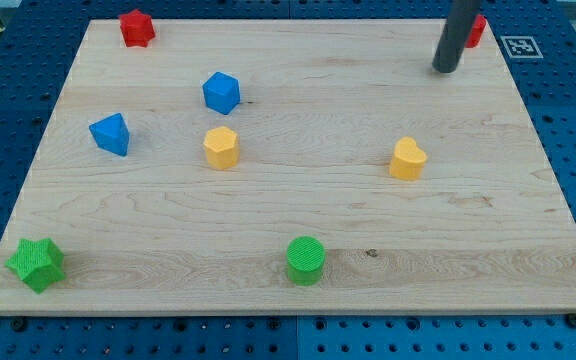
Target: Nudge the blue cube a bit left
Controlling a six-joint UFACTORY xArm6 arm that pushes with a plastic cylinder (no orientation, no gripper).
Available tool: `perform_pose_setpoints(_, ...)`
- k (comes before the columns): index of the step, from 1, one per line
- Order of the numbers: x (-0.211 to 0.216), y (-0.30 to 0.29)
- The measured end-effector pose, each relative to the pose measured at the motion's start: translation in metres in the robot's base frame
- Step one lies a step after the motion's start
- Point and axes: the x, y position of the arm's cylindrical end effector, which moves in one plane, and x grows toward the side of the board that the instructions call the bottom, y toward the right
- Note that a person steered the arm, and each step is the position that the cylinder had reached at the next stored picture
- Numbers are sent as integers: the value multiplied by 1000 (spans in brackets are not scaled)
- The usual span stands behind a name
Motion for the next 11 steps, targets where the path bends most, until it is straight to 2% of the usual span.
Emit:
perform_pose_setpoints(2,6,-42)
perform_pose_setpoints(5,17,-174)
perform_pose_setpoints(6,49,-192)
perform_pose_setpoints(8,84,-234)
perform_pose_setpoints(9,85,-258)
perform_pose_setpoints(10,83,-310)
perform_pose_setpoints(11,77,-313)
